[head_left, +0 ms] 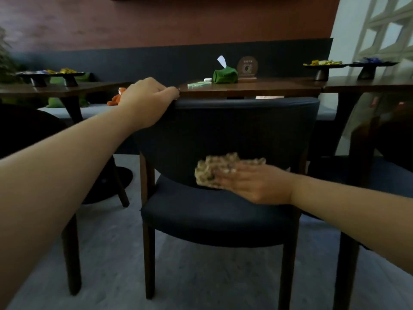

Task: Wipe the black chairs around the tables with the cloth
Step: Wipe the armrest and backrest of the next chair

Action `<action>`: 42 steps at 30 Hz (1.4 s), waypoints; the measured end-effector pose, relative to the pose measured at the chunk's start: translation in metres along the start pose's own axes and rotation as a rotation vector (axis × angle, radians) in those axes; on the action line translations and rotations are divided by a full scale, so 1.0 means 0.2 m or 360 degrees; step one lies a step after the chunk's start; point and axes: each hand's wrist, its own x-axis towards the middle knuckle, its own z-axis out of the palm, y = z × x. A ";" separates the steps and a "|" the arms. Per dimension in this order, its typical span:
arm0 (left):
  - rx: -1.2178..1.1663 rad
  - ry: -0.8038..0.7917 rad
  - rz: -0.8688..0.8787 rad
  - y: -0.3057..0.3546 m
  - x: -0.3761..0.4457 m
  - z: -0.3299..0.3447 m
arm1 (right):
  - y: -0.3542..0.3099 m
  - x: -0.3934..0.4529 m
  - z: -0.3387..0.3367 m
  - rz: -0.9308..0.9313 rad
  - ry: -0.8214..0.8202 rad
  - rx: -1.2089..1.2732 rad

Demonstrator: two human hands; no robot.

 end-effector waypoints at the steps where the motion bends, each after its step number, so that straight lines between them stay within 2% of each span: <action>1: -0.0010 0.0003 -0.0005 0.00 -0.01 0.00 | -0.03 -0.01 0.01 -0.0070 -0.0113 0.0049; 3: -0.0044 0.0005 -0.0041 -0.01 -0.01 0.00 | -0.07 0.00 0.02 -0.0135 -0.0255 0.0041; 4: -0.0045 0.0017 -0.0050 -0.01 -0.01 0.01 | -0.07 0.01 0.01 -0.0141 -0.0243 0.0024; 6: -0.0087 0.0057 -0.0038 -0.01 -0.01 0.03 | -0.04 0.05 -0.05 -0.0122 -0.0060 -0.0017; 9: -0.0156 0.0102 -0.0029 -0.03 -0.02 0.05 | 0.08 0.19 -0.22 0.0106 0.0316 -0.0011; 11: -0.0159 0.0127 -0.0037 -0.03 -0.02 0.05 | 0.15 0.30 -0.30 0.0260 0.0462 -0.0103; 13: -0.0165 0.0129 -0.0042 -0.02 -0.02 0.05 | 0.17 0.35 -0.31 0.0345 0.0460 -0.0170; 19: -0.0160 0.0174 -0.0015 0.00 -0.03 0.02 | 0.15 0.36 -0.29 0.0352 0.0444 -0.0229; 22: -0.0210 0.0075 0.0008 0.01 -0.03 0.01 | 0.12 0.32 -0.25 0.0255 0.0363 -0.0231; 26: -0.0120 -0.0096 0.0014 0.01 -0.03 0.00 | -0.01 0.25 -0.12 0.0043 0.0074 -0.0078; 31: -0.0051 -0.0105 0.0072 0.01 -0.02 0.00 | -0.19 0.19 0.09 0.0042 -0.0107 0.0251; 34: 0.0004 -0.0065 0.0092 0.01 -0.02 0.00 | -0.26 0.18 0.12 0.0054 -0.0276 0.0177; 39: -0.0102 -0.0026 0.0028 0.01 -0.04 0.01 | -0.14 0.35 -0.08 0.0231 0.0299 0.0048; 42: -0.0026 -0.0040 -0.0088 0.02 -0.04 0.01 | 0.03 0.42 -0.26 0.0372 0.0508 -0.0104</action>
